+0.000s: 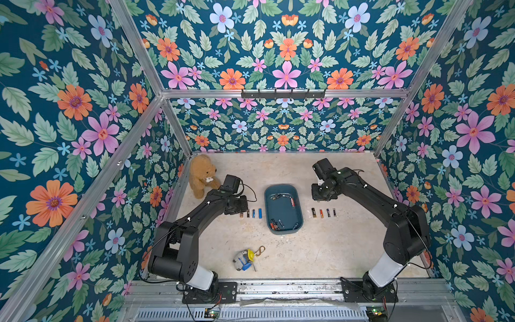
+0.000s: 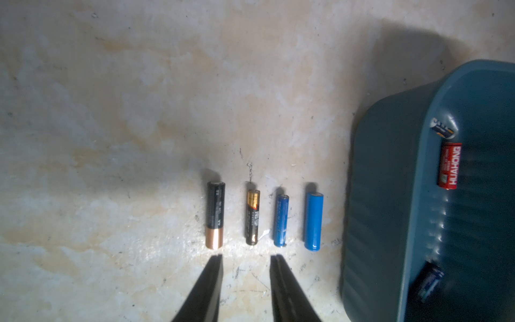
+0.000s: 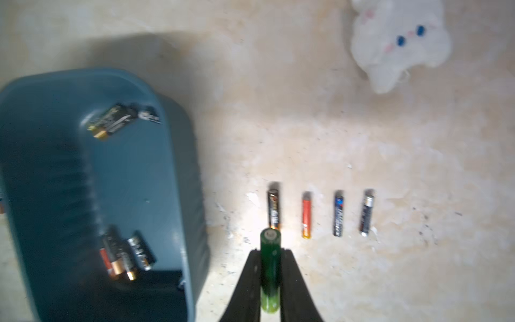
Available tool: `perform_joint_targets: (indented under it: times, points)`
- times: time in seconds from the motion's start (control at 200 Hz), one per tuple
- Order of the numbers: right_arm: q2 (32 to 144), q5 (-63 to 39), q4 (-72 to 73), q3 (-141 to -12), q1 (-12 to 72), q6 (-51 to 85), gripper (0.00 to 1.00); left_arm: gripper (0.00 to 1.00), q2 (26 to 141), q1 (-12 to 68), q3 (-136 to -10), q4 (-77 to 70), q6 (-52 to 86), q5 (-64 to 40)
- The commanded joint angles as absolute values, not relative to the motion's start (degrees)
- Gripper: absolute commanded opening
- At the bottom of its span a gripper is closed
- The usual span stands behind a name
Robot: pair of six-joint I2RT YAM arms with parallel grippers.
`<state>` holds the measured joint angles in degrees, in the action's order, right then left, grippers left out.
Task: Take the batteries out of the storage box
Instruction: Place the battery at the center of the board.
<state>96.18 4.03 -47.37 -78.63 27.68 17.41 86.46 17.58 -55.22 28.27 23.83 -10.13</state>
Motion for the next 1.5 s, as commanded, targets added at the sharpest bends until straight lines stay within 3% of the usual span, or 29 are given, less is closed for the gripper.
perform_joint_targets:
  times: [0.0, 0.545, 1.495]
  points:
    - [92.99, 5.41, -46.43, -75.2, 24.86, 15.49, 0.16, 0.35, 86.5, 17.53, -55.46, 28.74, 23.24, -9.76]
    - [90.76, 5.89, -41.02, -64.62, 13.77, 10.04, 0.17, 0.35, 86.72, 17.54, -54.89, 28.92, 23.55, -9.58]
    - [99.76, 8.79, -35.4, -62.86, 12.52, 11.07, 0.17, 0.35, 87.89, 17.57, -55.71, 28.98, 23.23, -9.84]
